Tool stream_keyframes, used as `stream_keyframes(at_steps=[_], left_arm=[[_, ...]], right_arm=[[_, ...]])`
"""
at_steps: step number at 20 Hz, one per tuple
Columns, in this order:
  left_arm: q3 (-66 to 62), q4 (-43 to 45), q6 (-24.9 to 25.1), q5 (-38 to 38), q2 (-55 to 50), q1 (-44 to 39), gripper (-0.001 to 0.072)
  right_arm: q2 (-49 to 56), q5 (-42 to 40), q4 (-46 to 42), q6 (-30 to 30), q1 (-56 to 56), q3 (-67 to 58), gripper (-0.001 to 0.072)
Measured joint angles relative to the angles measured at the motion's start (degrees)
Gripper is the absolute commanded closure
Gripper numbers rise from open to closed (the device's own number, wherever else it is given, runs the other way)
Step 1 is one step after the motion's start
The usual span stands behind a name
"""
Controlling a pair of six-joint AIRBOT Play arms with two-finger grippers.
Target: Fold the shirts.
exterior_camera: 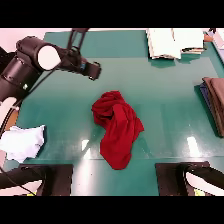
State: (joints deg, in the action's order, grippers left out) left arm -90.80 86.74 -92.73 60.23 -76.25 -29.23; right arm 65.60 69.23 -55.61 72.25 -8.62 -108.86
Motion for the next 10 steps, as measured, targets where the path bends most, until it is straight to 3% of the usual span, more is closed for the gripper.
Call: stream_keyframes(at_steps=[4,10], left_arm=[[5.53,-8.83,0.92,-0.02,-4.20,8.07,0.0161],[10.27,-23.28,4.63,-0.76,-15.82,11.13,0.0160]], right_arm=[[0.04,0.37,0.00,-0.02,0.02,0.00,0.0691],[0.63,1.05,0.00,-0.02,0.00,0.00,0.0691]])
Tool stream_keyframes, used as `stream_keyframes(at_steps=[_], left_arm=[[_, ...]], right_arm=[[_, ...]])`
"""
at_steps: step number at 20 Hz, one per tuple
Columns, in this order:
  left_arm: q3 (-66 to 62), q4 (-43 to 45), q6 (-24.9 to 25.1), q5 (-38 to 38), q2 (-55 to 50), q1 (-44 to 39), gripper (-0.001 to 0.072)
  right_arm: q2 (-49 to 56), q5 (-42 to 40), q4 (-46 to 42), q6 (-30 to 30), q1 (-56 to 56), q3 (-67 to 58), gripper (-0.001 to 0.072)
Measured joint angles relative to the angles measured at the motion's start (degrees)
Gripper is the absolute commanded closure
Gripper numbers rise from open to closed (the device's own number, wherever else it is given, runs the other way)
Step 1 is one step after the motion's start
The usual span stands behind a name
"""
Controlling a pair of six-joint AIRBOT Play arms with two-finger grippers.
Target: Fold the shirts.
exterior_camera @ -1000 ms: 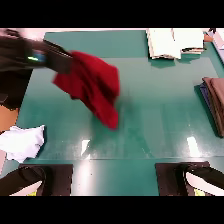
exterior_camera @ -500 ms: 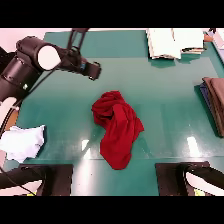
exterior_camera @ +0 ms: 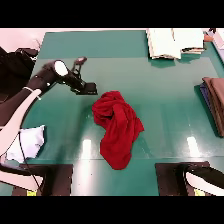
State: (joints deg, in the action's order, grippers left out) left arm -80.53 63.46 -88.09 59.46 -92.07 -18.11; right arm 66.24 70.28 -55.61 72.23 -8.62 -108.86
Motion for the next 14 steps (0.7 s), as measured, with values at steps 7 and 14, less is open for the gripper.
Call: stream_keyframes(at_steps=[7,14], left_arm=[[0.74,-7.04,2.69,-2.34,-5.64,-2.23,0.0226],[-4.04,-7.02,4.02,0.72,-4.44,-1.14,0.0682]], right_arm=[[1.01,1.25,0.07,-0.02,0.00,0.02,0.0691],[1.11,3.48,-0.46,0.26,0.20,0.04,0.0691]])
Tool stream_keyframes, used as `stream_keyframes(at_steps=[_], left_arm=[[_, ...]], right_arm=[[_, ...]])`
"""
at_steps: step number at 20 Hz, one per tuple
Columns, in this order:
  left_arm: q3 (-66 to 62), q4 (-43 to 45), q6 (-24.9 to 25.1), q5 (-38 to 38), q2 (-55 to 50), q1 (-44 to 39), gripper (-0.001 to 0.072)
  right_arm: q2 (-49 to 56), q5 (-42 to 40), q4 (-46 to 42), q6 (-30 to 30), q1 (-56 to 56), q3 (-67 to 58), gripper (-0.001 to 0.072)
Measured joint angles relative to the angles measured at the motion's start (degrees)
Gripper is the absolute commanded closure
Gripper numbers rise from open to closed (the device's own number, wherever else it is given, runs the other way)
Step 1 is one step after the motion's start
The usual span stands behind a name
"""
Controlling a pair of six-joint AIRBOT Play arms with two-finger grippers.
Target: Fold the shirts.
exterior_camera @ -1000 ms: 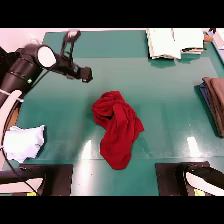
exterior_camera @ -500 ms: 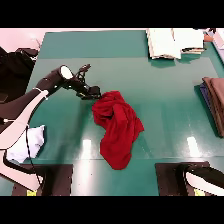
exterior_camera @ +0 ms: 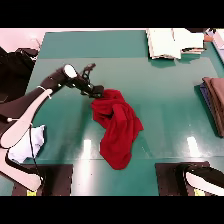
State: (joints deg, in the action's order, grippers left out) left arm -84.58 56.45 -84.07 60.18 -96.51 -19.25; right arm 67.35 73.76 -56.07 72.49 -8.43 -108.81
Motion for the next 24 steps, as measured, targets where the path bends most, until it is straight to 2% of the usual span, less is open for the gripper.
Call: stream_keyframes(at_steps=[3,7,8,9,10,13,16,24], left_arm=[[-3.17,2.23,0.96,1.25,4.52,2.58,0.0682],[-4.83,6.71,1.70,2.36,10.93,5.05,0.0681],[-5.01,7.67,1.84,2.58,11.85,5.33,0.0682],[-5.07,8.55,1.88,2.95,12.50,5.53,0.0682],[-5.07,9.14,1.90,3.32,12.94,5.66,0.0682],[-5.09,10.23,2.01,3.80,13.66,5.90,0.0682],[-5.09,10.64,2.05,4.04,13.94,5.99,0.0682],[-5.09,11.02,2.05,4.50,14.10,6.03,0.0681]], right_arm=[[-0.66,3.74,-2.21,1.81,1.57,2.69,0.0691],[-3.23,6.12,-3.52,3.69,5.09,15.87,0.0686],[-3.74,6.19,-3.58,4.00,5.64,20.57,0.0571],[-3.96,6.14,-3.61,4.35,5.86,25.11,0.0333],[-3.98,5.90,-3.61,4.44,5.84,29.77,0.0254],[-2.43,4.55,-2.60,5.14,3.37,43.39,0.0253],[0.42,1.22,2.27,4.39,-1.01,53.40,0.0253],[9.64,-7.61,17.97,-1.42,-14.08,61.66,0.0267]])
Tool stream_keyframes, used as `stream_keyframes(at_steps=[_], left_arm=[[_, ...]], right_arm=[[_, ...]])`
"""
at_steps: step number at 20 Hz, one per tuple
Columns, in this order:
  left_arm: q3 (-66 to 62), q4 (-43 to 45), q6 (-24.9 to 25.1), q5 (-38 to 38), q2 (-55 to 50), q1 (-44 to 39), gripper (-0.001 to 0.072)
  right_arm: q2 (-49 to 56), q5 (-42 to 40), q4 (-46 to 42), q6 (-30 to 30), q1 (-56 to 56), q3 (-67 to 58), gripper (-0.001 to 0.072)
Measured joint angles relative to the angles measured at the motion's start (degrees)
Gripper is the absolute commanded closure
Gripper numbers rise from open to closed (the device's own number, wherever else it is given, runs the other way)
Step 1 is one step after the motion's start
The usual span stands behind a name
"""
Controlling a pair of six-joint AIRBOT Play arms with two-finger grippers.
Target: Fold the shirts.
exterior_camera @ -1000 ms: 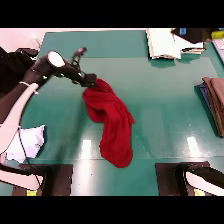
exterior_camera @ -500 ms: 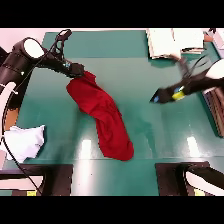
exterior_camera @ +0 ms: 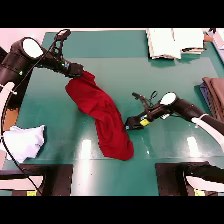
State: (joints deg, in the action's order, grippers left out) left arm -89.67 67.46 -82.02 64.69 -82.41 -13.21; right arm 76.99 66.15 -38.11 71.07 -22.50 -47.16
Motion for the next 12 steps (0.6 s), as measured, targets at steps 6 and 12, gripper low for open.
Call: stream_keyframes(at_steps=[6,12], left_arm=[[-0.02,0.02,-0.13,0.81,0.42,0.00,0.0682],[-3.15,0.74,-0.37,0.44,9.01,0.00,0.0682]], right_arm=[[0.57,-6.21,3.04,-2.64,-4.48,0.57,0.0693],[-11.85,-7.82,0.17,-3.15,1.90,-3.89,0.0694]])
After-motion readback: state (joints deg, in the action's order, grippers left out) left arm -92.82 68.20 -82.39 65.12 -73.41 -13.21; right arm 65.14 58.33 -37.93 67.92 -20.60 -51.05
